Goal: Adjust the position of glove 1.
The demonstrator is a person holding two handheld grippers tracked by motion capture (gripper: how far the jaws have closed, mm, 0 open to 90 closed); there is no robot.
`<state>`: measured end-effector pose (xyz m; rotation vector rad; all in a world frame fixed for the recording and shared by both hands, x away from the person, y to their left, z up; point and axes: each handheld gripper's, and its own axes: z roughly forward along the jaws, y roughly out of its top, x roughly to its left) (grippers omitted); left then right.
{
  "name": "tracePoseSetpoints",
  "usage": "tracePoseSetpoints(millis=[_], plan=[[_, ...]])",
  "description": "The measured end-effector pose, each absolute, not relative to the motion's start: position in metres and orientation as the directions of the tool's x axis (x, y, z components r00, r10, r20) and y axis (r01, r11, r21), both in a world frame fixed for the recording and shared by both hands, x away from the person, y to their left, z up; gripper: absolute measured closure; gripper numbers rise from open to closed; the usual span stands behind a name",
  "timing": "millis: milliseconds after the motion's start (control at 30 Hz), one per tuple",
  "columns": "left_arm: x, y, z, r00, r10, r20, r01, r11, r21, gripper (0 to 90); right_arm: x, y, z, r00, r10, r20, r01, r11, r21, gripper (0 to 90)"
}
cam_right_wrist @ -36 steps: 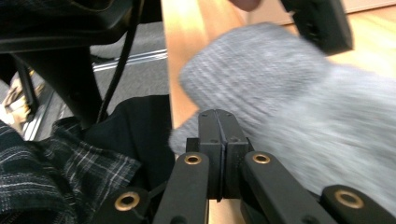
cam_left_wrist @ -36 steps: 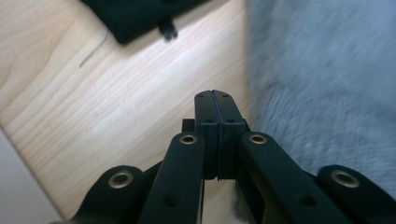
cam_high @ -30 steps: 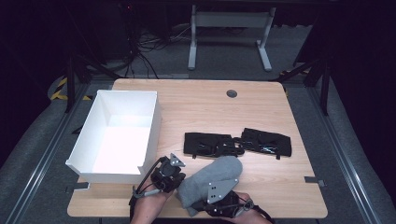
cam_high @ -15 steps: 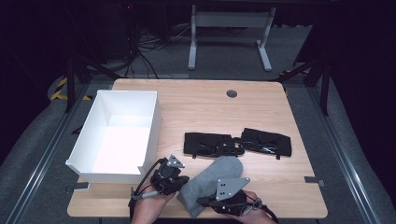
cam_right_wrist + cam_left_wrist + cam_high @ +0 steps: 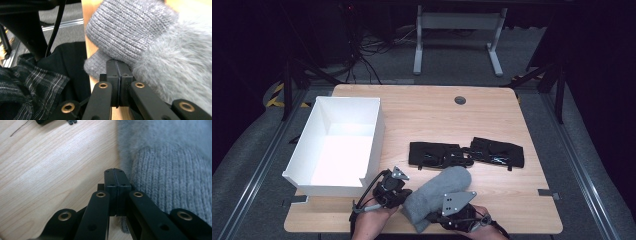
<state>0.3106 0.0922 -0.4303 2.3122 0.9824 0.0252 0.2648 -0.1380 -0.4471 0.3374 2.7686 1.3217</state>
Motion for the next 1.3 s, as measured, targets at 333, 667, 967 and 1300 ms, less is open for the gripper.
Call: tracePoseSetpoints(millis=[333, 667, 967, 1300], plan=[[0.301, 0.089, -0.432, 0.744, 0.637, -0.202, 0.626, -0.556, 0.547, 90.0, 0.263, -0.145, -0.446, -0.978, 0.201, 0.051, 0.169, 0.631, 0.757, 90.0], [0.308, 0.094, -0.418, 0.73, 0.651, -0.206, 0.614, -0.493, 0.616, 67.1, 0.264, -0.165, -0.447, -0.97, 0.231, 0.071, 0.21, 0.656, 0.725, 65.6], [0.319, 0.076, -0.402, 0.776, 0.599, -0.197, 0.552, -0.494, 0.672, 44.1, 0.273, -0.203, -0.449, -0.942, 0.325, 0.084, 0.287, 0.649, 0.704, 59.4], [0.343, 0.046, -0.395, 0.838, 0.515, -0.178, 0.479, -0.54, 0.693, 27.0, 0.288, -0.258, -0.448, -0.877, 0.479, 0.039, 0.364, 0.61, 0.703, 49.0]])
